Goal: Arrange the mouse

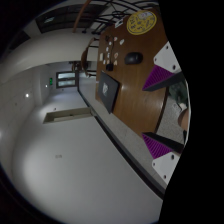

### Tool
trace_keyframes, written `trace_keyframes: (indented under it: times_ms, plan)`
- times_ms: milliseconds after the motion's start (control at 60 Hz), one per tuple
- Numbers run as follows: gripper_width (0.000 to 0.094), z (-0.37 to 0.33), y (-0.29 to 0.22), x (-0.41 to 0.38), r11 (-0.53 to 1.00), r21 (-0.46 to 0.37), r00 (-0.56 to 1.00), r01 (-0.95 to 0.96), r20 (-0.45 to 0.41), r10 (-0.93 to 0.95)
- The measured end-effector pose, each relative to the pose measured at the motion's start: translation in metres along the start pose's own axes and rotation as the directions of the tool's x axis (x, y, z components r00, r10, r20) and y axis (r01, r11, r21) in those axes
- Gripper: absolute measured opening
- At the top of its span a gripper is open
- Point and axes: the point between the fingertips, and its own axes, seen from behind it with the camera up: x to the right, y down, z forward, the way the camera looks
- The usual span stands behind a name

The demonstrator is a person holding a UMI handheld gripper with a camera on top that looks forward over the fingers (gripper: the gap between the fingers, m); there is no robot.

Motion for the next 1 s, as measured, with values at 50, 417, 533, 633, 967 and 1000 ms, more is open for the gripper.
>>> trace_keyframes:
  times_ms: [50, 417, 533, 633, 967, 1000]
  plan:
    - [0.0835, 0.003, 0.002, 0.011, 1.0, -0.008, 1.0, 0.013, -0.021, -0.013]
    - [0.0836, 0.079, 0.017, 0.198, 0.995, -0.087, 0.97, -0.039, -0.243, 0.017]
    - [0.0837, 0.114, 0.021, 0.237, 0.989, -0.14, 0.961, -0.042, -0.277, 0.002]
    - [0.0827, 0.142, 0.024, 0.255, 0.981, -0.185, 0.96, -0.06, -0.281, 0.006]
    - [0.0333, 0.153, 0.016, 0.256, 0.98, -0.195, 0.98, 0.028, -0.186, -0.065]
    - [0.0324, 0.145, 0.006, 0.256, 0.984, -0.174, 0.98, 0.05, -0.182, -0.082]
